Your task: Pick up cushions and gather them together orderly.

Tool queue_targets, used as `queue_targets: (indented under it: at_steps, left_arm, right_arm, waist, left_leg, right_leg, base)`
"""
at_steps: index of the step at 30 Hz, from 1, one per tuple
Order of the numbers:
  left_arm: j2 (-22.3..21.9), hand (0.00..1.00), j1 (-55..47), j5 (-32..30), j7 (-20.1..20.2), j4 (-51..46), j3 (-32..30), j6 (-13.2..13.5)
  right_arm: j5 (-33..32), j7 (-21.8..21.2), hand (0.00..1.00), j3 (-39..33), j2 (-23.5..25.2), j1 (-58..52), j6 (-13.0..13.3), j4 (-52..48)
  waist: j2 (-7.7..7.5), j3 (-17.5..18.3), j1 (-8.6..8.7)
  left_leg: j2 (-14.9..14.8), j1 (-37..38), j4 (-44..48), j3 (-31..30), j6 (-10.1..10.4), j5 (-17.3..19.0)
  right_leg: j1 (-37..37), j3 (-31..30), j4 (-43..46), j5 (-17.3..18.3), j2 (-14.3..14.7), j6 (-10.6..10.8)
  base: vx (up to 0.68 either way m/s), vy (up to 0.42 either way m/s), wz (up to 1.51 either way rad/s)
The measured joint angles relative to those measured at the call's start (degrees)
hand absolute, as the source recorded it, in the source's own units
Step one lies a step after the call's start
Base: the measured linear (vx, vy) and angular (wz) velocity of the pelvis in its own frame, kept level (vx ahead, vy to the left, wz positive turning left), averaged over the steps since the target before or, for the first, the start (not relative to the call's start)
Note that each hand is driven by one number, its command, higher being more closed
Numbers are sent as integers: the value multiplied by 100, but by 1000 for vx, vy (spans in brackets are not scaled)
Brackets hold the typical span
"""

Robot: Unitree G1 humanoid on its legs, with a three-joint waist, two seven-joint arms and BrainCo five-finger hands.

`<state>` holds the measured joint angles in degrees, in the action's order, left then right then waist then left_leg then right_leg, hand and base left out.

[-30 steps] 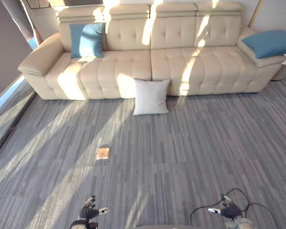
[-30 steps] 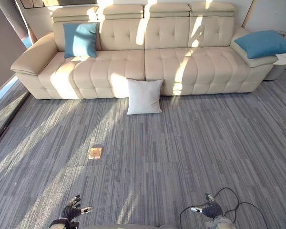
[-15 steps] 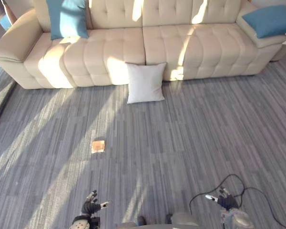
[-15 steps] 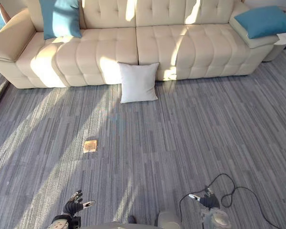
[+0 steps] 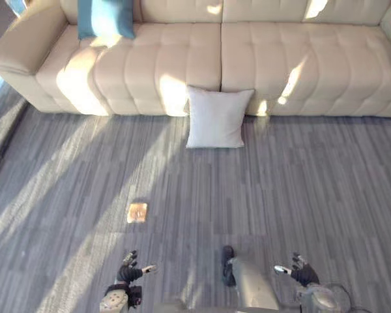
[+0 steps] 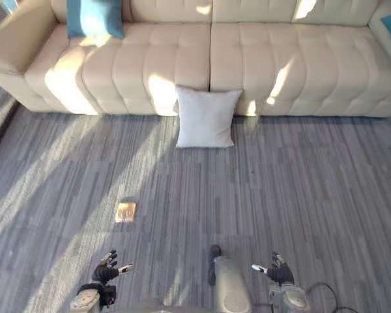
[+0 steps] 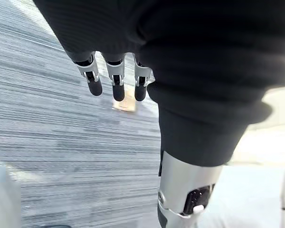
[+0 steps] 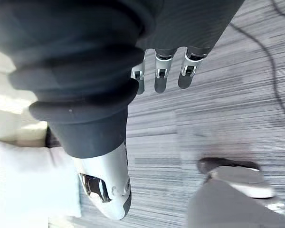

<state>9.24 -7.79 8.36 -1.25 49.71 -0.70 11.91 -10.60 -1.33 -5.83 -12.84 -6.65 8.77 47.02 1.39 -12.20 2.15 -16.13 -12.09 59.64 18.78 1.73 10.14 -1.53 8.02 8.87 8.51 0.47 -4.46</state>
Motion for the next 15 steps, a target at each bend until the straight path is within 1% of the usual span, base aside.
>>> queue_targets:
  at_steps: [1,2,3,4,5,6,7,8,9,10,11,12,13,14,15]
  left_arm:
    - [-16,0,4,0,0,-31,0,4]
    - [-37,0,-3,0,-1,-33,0,-3]
    - [-75,0,1,-1,-6,-9,3,-9]
    - [-101,0,9,0,-8,4,5,-9]
    - [-125,0,-39,1,-18,53,8,-10]
    - [-101,0,-162,6,-39,100,6,-11]
    - [-63,0,-226,8,-44,180,4,-16]
    - [-27,0,-345,83,-46,218,-28,-11]
    - [-6,0,-354,97,-56,321,-109,-22]
    - [26,0,-343,101,-48,372,-126,-20]
    - [75,0,-341,101,-47,422,-123,-26]
    - [113,0,-343,100,-50,450,-96,-33]
    - [118,0,-332,101,-55,463,-64,-39]
    - [121,0,-300,101,-68,464,27,-39]
    - [121,0,-225,101,-94,458,47,-33]
  right_arm:
    - [-34,2,0,-6,11,7,-1,-50]
    - [-55,1,0,-5,24,46,-4,-66]
    - [-61,2,0,-14,32,64,-5,-67]
    - [-63,4,0,-23,29,64,-7,-61]
    - [-64,11,0,-31,30,57,-2,-46]
    - [-60,14,0,3,37,66,-4,2]
    - [-59,14,0,14,81,59,-6,7]
    - [-58,12,0,23,163,5,-2,8]
    - [-51,5,0,59,185,-6,-5,122]
    - [-51,7,0,114,183,0,-7,152]
    - [-24,-6,0,182,189,30,-10,172]
    - [-8,-10,0,240,204,18,-11,175]
    - [-7,-15,0,242,211,-1,-11,174]
    - [-7,-16,0,252,211,-23,-11,174]
    - [-5,-13,0,353,188,-8,-8,172]
  waist:
    - [-3,-3,-3]
    - [-11,-3,-37]
    - [-36,-15,-122]
    - [-34,-15,-170]
    - [9,13,-285]
    - [64,58,-368]
    - [30,105,-394]
    - [-132,231,-423]
    - [-296,382,-460]
    - [-350,412,-448]
    - [-444,409,-375]
    - [-477,388,-277]
    - [-468,382,-250]
    - [-430,361,-211]
    - [-301,317,-163]
  left_leg:
    - [17,-238,-181,27,-63,41]
    - [149,-632,-904,24,-142,95]
    - [440,-845,-2071,-79,-96,63]
    - [614,-905,-2726,-244,6,-12]
    - [861,-891,-4012,-638,336,-258]
    - [905,-946,-4376,-988,428,-608]
    - [959,-958,-4139,-1078,327,-785]
    - [1053,-993,-3808,-1081,183,-760]
    - [1125,-962,-3422,-891,-111,-445]
    - [1155,-860,-3399,-792,-135,-338]
    - [1285,-516,-3460,-700,-242,-157]
    - [1378,-50,-3590,-639,-318,49]
    - [1414,223,-3680,-624,-366,149]
    - [1427,637,-3869,-582,-400,245]
    - [1411,1133,-4199,-565,-398,279]
  right_leg:
    - [-137,-7,-100,24,-6,15]
    - [-368,-31,-240,57,-52,52]
    - [-548,-110,-316,173,-153,177]
    - [-625,-174,-326,254,-192,215]
    - [-734,-348,-352,463,-215,319]
    - [-852,-566,-253,758,-184,378]
    - [-885,-684,-112,923,-245,406]
    - [-849,-835,172,1133,-372,445]
    - [-496,-1143,1149,1207,-545,562]
    - [-278,-1197,1700,1131,-608,698]
    - [100,-1236,2807,759,-753,1287]
    - [428,-1226,3885,459,-874,1732]
    - [555,-1129,4318,544,-895,1576]
    - [711,-940,4633,717,-947,1264]
    - [977,-544,4617,935,-951,899]
  base:
    - [361,-3,-6]
    - [459,35,-15]
    - [569,80,-25]
    - [556,146,-51]
    - [578,238,-78]
    - [515,265,-90]
    - [466,255,-88]
    - [647,266,-88]
    - [650,248,-79]
    - [766,289,-61]
    - [606,248,-28]
    - [700,257,-19]
    - [581,180,-16]
    - [555,128,-14]
    - [539,77,-15]
